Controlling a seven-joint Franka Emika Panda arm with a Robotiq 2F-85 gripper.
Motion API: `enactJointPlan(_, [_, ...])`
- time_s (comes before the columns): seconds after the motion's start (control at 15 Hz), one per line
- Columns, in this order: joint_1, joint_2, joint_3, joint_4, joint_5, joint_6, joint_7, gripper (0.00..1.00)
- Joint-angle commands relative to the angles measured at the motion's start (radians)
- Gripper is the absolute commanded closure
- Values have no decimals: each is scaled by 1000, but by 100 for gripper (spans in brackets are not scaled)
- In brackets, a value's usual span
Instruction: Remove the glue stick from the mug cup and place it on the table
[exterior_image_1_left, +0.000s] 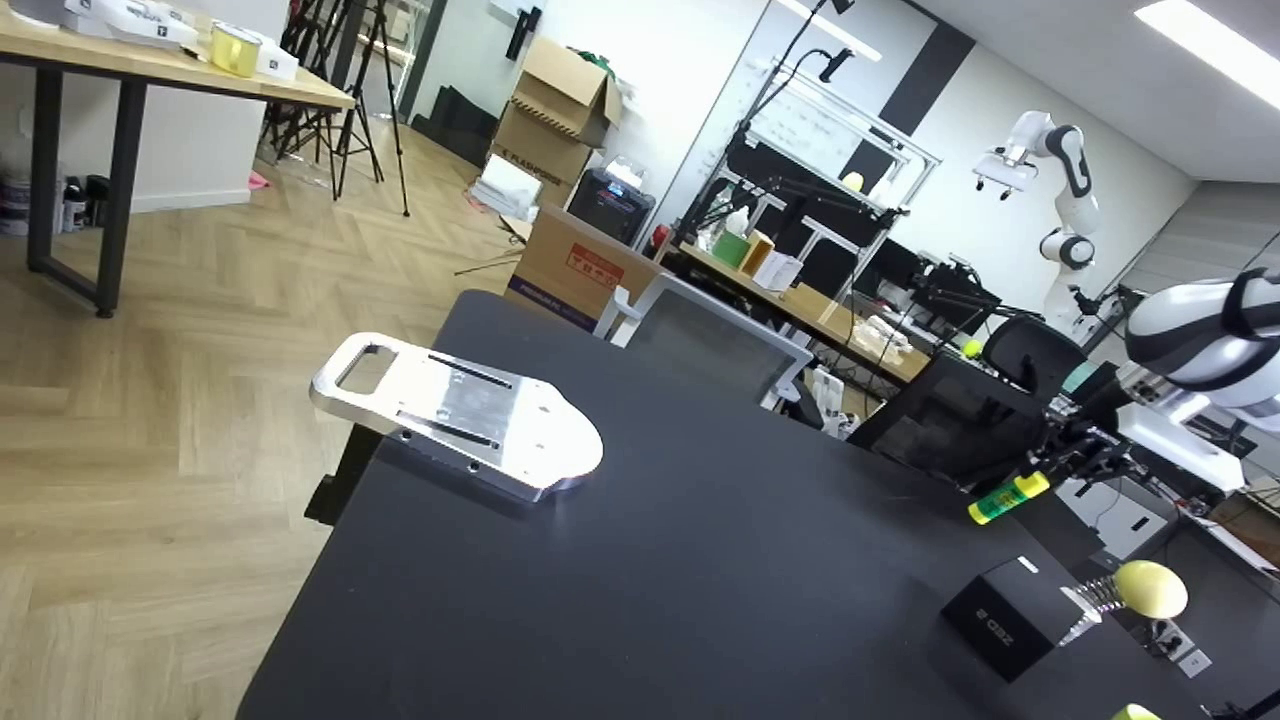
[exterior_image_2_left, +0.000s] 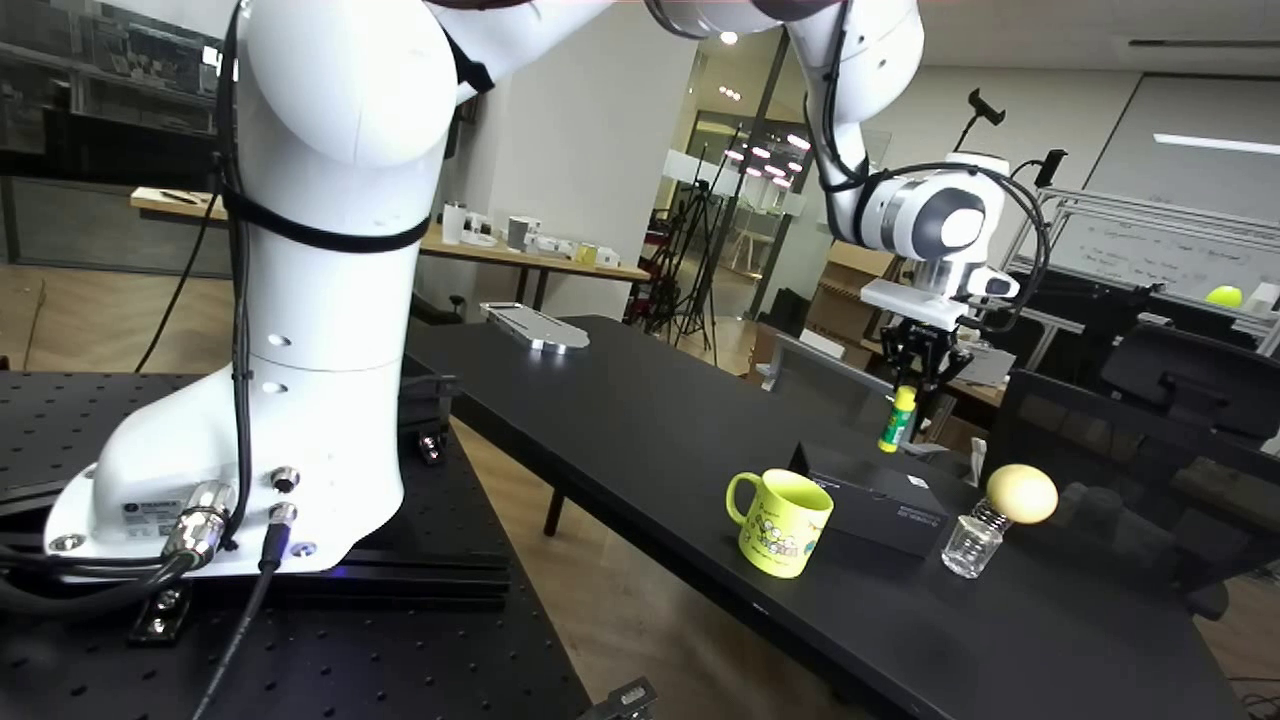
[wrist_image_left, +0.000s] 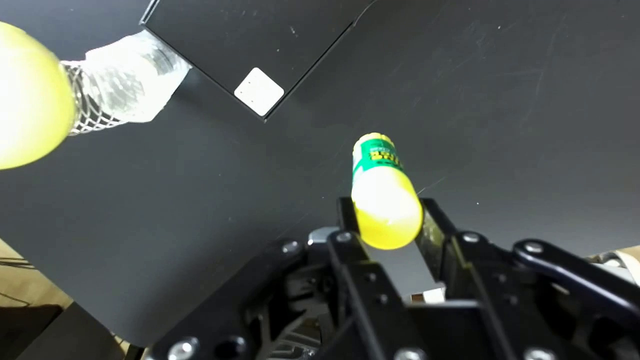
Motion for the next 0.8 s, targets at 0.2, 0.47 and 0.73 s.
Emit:
enactJointPlan(0.2, [2, 216, 6, 345, 2, -241, 58, 91])
enactJointPlan(0.47, [9, 297, -2, 475, -10, -345, 73, 91])
enactJointPlan(0.73, [12, 354, -5, 563, -16, -411, 79, 91])
